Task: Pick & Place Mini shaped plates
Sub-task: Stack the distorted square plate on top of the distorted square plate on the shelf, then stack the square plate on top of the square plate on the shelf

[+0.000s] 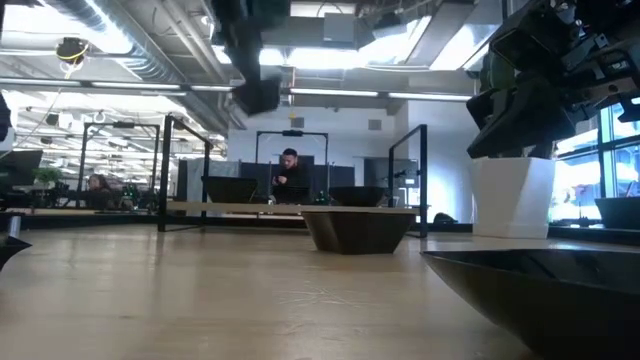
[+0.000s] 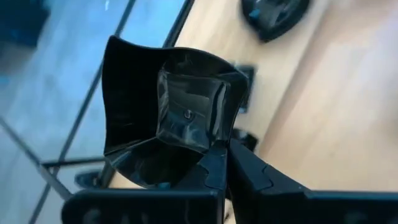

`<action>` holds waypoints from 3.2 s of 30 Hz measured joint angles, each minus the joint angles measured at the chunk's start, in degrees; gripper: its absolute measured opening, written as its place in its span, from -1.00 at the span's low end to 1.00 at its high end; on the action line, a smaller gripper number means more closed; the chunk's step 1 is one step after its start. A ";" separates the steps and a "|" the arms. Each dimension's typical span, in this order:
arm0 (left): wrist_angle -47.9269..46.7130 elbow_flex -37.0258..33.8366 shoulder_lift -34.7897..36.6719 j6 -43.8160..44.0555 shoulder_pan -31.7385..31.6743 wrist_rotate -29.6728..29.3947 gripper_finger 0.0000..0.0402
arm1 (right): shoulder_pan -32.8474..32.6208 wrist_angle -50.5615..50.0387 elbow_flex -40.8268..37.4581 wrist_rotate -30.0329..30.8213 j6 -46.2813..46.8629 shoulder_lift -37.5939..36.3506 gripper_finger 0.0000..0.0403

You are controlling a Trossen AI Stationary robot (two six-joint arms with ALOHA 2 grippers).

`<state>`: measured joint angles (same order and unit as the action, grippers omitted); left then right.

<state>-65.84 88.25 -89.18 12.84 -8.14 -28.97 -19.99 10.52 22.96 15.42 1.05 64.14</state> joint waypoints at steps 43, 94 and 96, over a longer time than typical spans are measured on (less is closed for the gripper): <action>-4.07 -4.46 -17.16 5.92 -4.37 7.65 -0.94 | -0.02 -0.08 0.02 -0.02 -0.17 0.00 -0.92; 95.85 -78.44 50.95 -25.50 27.51 9.97 -0.99 | 0.61 10.89 3.58 -1.49 -1.78 -0.37 -0.96; 92.96 -78.53 53.46 -27.98 27.20 7.87 -0.99 | 0.61 9.20 4.99 -1.48 -4.45 -0.37 -0.97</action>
<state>27.12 9.72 -35.72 -15.14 19.06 -21.11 -19.37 19.71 27.95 13.94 -3.40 63.77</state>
